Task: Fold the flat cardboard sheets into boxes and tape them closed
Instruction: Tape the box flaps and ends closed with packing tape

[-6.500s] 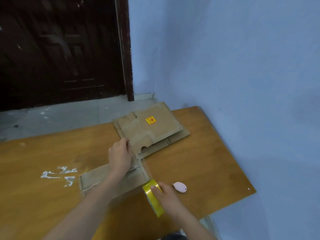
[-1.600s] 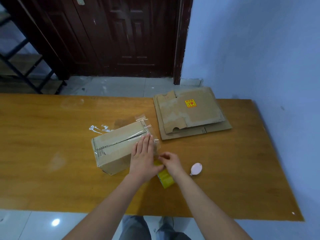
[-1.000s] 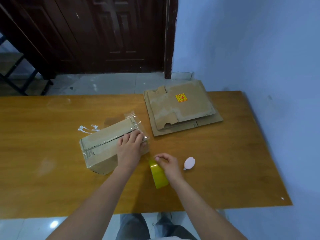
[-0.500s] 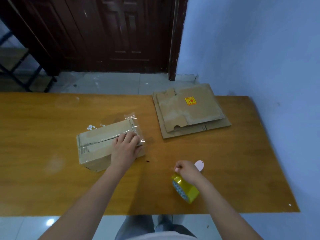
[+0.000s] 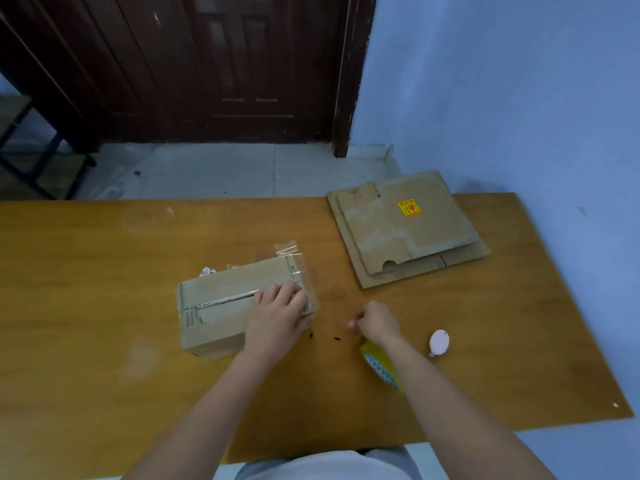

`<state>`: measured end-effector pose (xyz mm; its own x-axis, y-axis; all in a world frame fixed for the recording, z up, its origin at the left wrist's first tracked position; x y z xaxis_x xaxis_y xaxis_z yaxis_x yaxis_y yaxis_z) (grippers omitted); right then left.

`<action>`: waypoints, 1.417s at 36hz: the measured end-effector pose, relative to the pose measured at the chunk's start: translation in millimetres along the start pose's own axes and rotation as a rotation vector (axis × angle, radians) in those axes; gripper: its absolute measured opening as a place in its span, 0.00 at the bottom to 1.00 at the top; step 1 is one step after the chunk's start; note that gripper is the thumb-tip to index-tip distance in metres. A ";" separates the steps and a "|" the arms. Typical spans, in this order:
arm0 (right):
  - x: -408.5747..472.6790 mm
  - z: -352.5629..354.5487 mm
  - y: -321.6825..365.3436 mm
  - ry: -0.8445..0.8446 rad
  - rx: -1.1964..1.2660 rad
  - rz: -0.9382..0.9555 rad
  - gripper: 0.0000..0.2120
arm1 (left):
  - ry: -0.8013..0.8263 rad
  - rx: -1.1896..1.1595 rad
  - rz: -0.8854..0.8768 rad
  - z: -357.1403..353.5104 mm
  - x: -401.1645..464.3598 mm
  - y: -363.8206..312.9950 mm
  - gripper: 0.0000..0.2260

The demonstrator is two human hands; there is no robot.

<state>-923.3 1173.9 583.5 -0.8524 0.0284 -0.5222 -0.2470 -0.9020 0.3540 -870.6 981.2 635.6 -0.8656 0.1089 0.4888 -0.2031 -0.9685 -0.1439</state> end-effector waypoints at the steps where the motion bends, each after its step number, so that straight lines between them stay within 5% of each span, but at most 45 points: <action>1: 1.2 -0.3 6.4 -0.040 0.022 -0.007 0.05 | 0.000 -0.008 -0.004 -0.4 -0.9 0.7 0.17; 5: 13.4 -8.3 29.6 -0.118 0.098 0.000 0.07 | -0.002 -0.037 0.003 -1.0 -0.3 3.1 0.18; 15: 23.1 -24.3 40.1 0.068 -0.091 0.132 0.06 | -0.012 -0.030 -0.001 -1.1 1.0 7.2 0.16; 29: 21.4 -28.8 52.8 0.117 -0.247 0.236 0.09 | 0.007 -0.033 0.039 -2.0 0.2 7.4 0.16; 41: 21.5 -37.0 62.5 0.035 -0.506 0.323 0.11 | 0.045 -0.050 0.053 1.2 1.9 6.5 0.19; 47: 19.5 -42.4 71.3 -0.057 -0.676 0.366 0.14 | 0.076 -0.058 0.056 2.4 2.7 6.1 0.18; 51: 26.0 -37.5 68.4 -0.062 -0.778 0.323 0.28 | 0.120 -0.095 0.125 3.8 4.1 8.1 0.15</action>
<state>-945.1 1096.8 565.0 -0.8561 -0.2785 -0.4354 0.3815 -0.9089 -0.1687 -874.1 973.0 639.7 -0.9342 0.0203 0.3563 -0.1276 -0.9514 -0.2804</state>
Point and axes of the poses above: each hand's wrist, its own x-axis towards the middle knuckle, its own z-axis out of the back of the hand, y = z × x, the point moved 4 cm from there along x, towards the middle knuckle, and after that the axes turned 10 degrees about -y, right-handed, at the moved point
